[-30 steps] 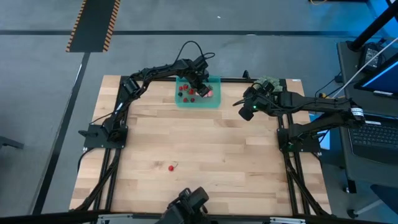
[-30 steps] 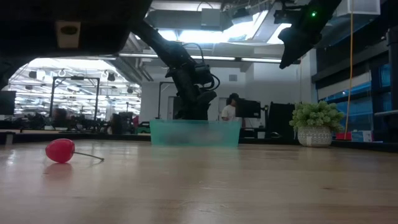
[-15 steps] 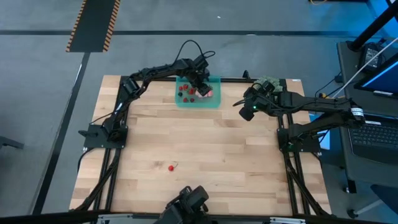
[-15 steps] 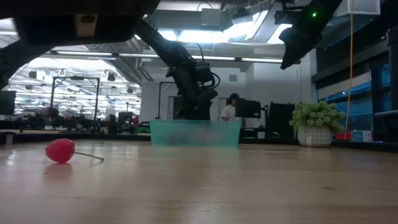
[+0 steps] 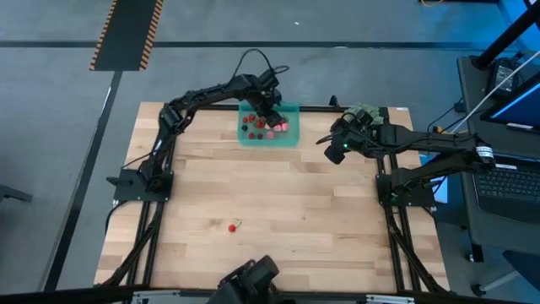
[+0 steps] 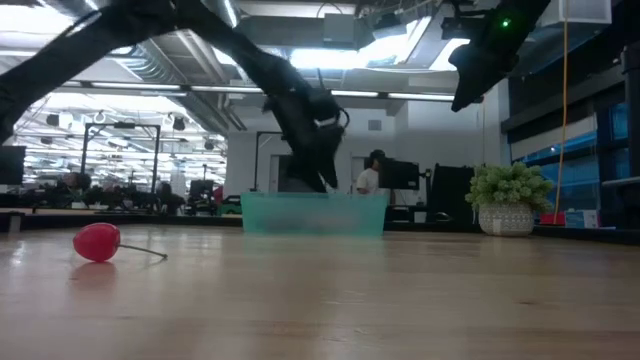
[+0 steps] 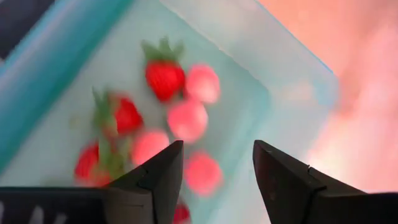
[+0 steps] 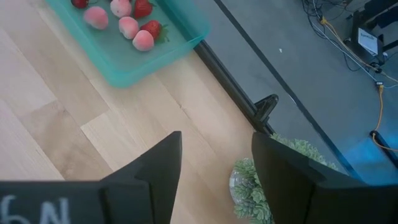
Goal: Pick and placing Produce into tupperware
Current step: Put the red cherry into the green container
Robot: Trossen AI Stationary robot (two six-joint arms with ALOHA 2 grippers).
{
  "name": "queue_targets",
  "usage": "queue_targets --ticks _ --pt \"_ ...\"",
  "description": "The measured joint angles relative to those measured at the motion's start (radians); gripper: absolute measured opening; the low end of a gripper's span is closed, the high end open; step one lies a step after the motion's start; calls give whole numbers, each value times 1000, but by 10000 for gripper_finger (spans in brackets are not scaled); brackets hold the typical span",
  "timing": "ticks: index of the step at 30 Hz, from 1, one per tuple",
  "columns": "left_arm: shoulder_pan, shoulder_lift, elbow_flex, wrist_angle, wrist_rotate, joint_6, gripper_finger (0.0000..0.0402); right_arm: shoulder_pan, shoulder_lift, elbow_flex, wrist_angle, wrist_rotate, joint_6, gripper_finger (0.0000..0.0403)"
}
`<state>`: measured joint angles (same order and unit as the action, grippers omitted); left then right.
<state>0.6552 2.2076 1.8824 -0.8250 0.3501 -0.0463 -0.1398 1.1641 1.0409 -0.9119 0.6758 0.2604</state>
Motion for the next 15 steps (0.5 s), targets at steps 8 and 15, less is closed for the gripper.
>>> queue_targets --ticks 8,15 --pt "-114 -209 -2 -386 -115 51 178 0 0 0 1 -52 8 197" --pt "-303 -373 -38 -564 -282 51 178 0 0 0 4 -52 24 197"
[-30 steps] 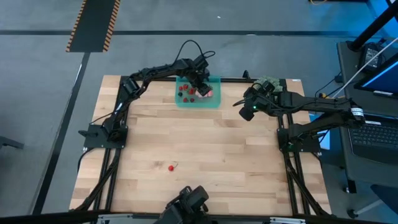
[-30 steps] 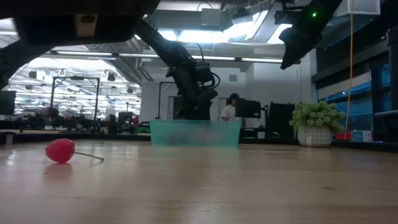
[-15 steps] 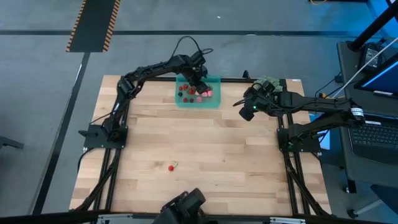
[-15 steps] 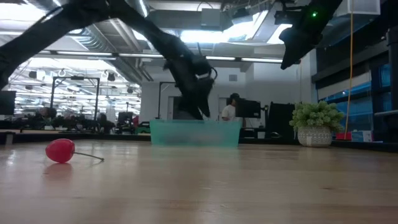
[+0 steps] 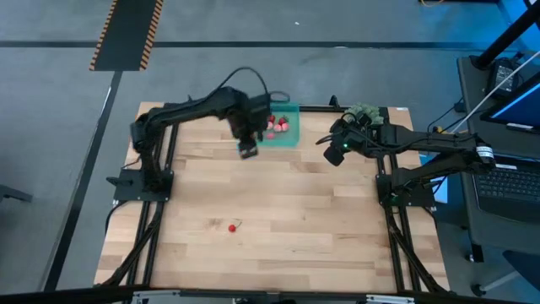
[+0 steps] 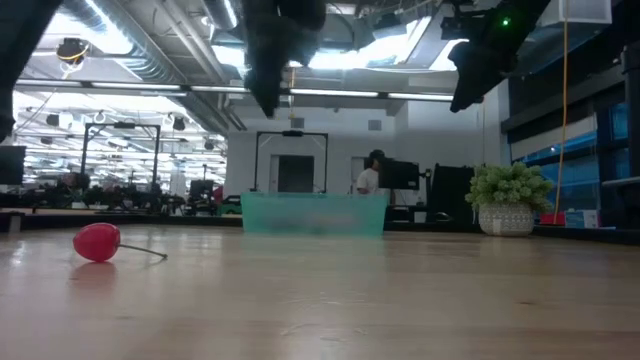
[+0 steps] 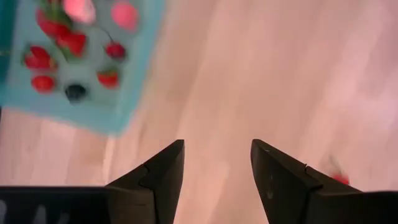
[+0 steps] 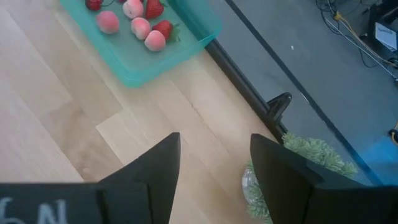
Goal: Pick and placing Produce into tupperware
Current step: Put the red cherry into the green container
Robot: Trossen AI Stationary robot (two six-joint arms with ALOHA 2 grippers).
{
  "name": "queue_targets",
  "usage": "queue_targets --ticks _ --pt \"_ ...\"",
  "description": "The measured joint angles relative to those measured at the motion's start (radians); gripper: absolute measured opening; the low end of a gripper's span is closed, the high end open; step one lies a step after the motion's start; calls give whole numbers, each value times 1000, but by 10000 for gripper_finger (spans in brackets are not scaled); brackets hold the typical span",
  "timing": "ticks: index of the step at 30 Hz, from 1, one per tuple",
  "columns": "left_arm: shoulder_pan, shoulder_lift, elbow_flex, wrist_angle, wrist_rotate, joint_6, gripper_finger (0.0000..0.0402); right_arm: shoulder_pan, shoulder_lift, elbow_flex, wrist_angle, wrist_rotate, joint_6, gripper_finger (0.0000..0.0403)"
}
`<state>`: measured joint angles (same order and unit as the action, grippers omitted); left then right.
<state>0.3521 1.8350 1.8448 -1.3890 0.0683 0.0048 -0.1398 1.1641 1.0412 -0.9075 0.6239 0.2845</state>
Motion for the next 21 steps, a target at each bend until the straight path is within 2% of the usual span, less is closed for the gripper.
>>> queue_targets --ticks 5,12,18,21 --pt "-142 -125 -93 -43 -56 -60 178 0 0 0 0 -1 1 197" --pt "-333 -278 -328 88 -66 -306 178 0 0 0 0 -51 1 197" --pt "-485 -311 -524 206 -110 -513 178 0 0 0 -1 -55 1 197" --pt "-560 -310 -605 273 -107 -595 178 0 0 0 -1 -102 1 197"
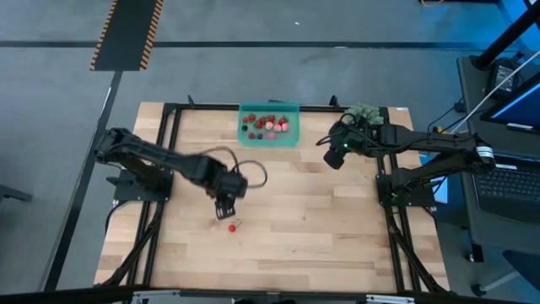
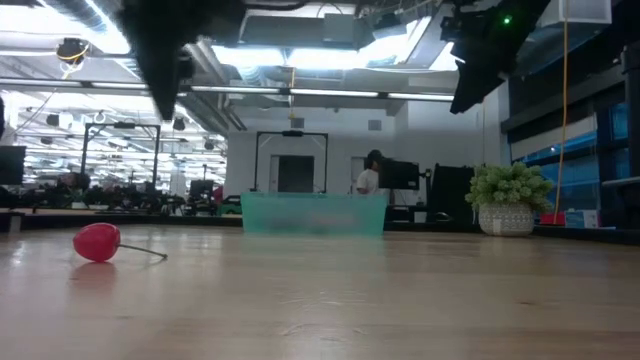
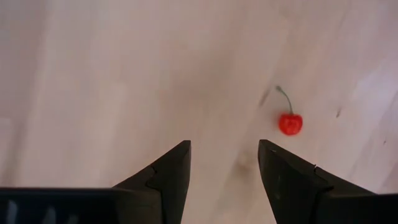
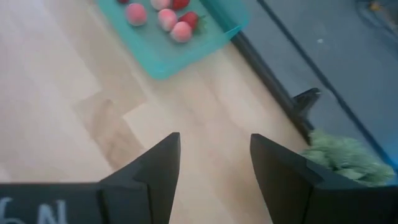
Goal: Pick and placing Produce into tupperware
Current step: Put the red cherry into the green container
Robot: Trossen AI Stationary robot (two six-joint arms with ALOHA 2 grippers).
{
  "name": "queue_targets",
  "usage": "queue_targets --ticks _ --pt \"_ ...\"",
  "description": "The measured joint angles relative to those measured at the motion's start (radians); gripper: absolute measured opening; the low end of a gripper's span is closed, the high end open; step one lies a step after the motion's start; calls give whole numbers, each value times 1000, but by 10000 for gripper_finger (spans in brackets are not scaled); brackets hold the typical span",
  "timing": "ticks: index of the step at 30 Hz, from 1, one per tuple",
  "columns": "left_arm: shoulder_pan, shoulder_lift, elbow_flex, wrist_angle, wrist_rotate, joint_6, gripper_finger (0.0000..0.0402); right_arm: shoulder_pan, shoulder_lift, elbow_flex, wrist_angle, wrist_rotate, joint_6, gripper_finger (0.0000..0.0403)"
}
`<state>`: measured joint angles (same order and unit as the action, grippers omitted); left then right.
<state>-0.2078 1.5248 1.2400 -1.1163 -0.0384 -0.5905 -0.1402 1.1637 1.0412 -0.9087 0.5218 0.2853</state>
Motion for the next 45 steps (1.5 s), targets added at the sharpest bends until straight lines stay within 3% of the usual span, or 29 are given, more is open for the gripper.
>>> queue_targets --ticks 6,9,15,20,27,33,40,45 --pt "-179 2 -117 125 22 -211 176 0 0 0 8 -101 1 197" --pt "-294 2 -128 151 -23 -303 173 0 2 0 54 -166 1 197" --pt "-525 2 -128 182 -257 -456 164 52 58 0 182 -212 -29 197" --pt "-659 -15 -128 151 -521 -473 153 117 177 0 358 -301 -52 197" --pt "-718 -148 -128 -92 -943 -477 141 161 398 0 707 -495 -108 197" --pt "-719 -330 -213 -145 -1112 -453 132 184 577 49 884 -585 -138 197" --pt "-717 -657 -558 71 -1246 -553 107 217 744 213 882 -585 -265 197" --pt "-706 -817 -712 367 -1302 -345 79 254 847 298 884 -590 -295 197"
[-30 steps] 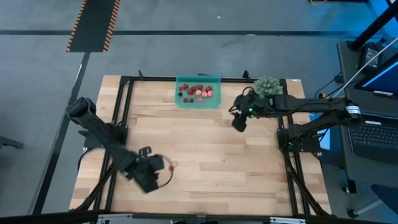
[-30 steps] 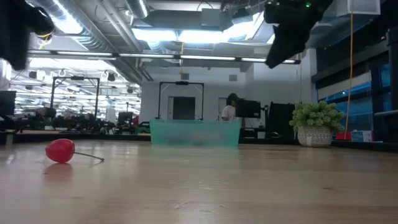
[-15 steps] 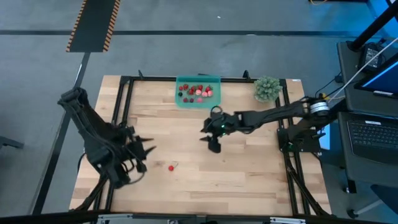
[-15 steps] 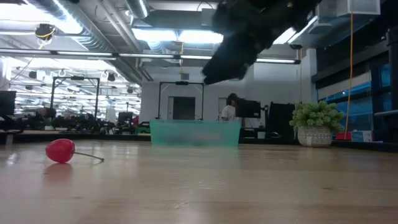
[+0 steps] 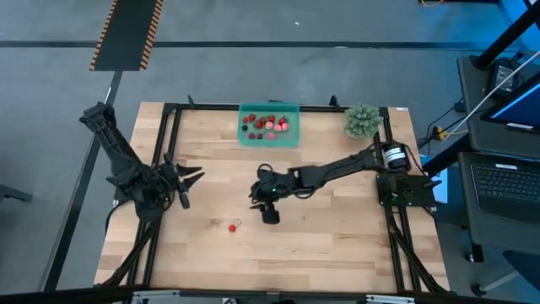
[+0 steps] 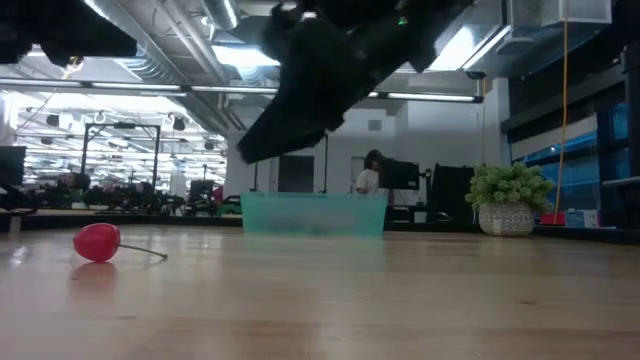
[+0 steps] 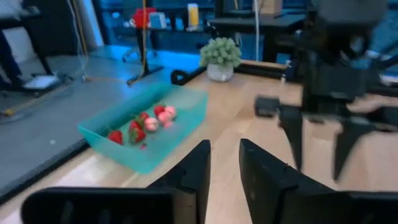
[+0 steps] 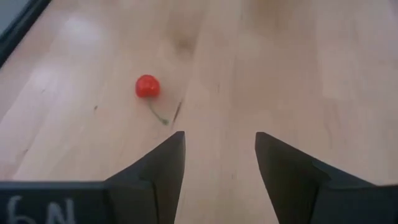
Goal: Pick and placing Produce into tupperware
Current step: Put the red cherry into the green container
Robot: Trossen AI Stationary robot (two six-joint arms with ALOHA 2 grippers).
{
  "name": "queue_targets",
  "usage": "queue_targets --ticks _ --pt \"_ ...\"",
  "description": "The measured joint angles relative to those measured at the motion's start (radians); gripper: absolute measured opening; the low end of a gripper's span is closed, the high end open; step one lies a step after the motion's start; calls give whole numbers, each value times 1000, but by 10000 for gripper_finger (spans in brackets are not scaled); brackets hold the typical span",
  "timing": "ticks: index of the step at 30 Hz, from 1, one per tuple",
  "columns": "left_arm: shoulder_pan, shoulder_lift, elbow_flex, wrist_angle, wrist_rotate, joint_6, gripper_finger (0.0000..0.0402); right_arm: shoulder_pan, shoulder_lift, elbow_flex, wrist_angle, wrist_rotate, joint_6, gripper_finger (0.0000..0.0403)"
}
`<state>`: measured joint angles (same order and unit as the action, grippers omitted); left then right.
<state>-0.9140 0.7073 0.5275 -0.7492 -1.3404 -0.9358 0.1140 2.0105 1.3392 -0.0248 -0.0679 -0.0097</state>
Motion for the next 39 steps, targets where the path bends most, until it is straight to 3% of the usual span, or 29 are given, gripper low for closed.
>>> queue_targets --ticks 4,7,10,13,16,21,27,39 --pt "67 -83 -79 121 -2 146 61 9 88 86 7 -25 -4 197" --pt "138 -136 -130 188 64 195 49 9 160 164 1 -82 -20 197" --pt "213 -170 -182 353 196 367 31 14 206 232 -16 -91 -19 197" --pt "298 -199 -220 546 374 638 10 24 217 267 -59 -53 -22 197" --pt "392 -245 -230 584 504 807 3 33 216 275 -74 -16 -18 197" --pt "527 -363 -281 574 642 873 10 53 216 271 -83 -14 -21 197" --pt "658 -505 -402 761 806 1019 4 61 216 265 -85 -13 -21 197" --pt "909 -672 -475 727 1149 1043 2 65 231 264 -98 -12 -25 197"
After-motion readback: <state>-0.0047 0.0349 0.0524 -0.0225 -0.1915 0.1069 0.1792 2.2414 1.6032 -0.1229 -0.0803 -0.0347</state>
